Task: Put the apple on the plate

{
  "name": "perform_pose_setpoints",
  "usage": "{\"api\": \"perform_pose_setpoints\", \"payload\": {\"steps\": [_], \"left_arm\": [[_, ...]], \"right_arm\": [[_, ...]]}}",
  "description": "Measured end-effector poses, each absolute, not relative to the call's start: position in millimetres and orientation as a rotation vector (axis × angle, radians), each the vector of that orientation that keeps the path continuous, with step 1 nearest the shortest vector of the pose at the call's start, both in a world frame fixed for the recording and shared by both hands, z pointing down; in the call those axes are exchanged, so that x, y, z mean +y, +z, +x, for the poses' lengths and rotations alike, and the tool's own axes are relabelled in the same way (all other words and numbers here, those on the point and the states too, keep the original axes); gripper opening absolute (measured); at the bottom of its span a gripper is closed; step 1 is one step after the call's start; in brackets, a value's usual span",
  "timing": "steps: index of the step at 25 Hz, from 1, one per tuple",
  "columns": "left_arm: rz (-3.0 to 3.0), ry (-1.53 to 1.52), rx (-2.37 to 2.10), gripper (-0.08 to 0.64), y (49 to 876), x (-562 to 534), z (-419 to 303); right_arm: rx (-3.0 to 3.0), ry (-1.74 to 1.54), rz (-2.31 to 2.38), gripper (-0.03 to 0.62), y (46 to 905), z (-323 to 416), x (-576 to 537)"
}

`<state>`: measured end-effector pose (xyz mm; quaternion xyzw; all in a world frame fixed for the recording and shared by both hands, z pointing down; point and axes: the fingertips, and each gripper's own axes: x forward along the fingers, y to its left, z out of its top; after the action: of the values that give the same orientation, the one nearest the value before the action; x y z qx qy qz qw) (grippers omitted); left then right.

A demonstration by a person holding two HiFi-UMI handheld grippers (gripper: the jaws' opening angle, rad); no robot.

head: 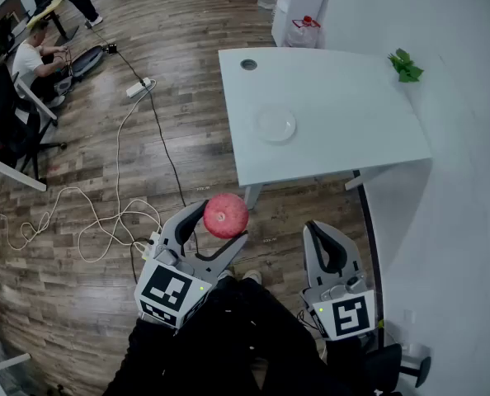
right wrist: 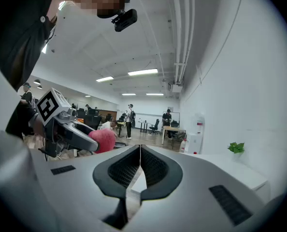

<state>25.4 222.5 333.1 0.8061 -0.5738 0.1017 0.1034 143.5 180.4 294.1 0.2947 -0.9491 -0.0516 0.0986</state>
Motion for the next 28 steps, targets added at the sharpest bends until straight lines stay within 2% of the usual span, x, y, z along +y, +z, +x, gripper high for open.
{"api": "perform_pose_setpoints", "payload": {"steps": [28], "left_arm": [[2.363, 0.354, -1.715, 0.345, 333, 234, 0]], "right_arm": [[-2.83, -0.146, 0.907, 0.041, 286, 124, 193]]}}
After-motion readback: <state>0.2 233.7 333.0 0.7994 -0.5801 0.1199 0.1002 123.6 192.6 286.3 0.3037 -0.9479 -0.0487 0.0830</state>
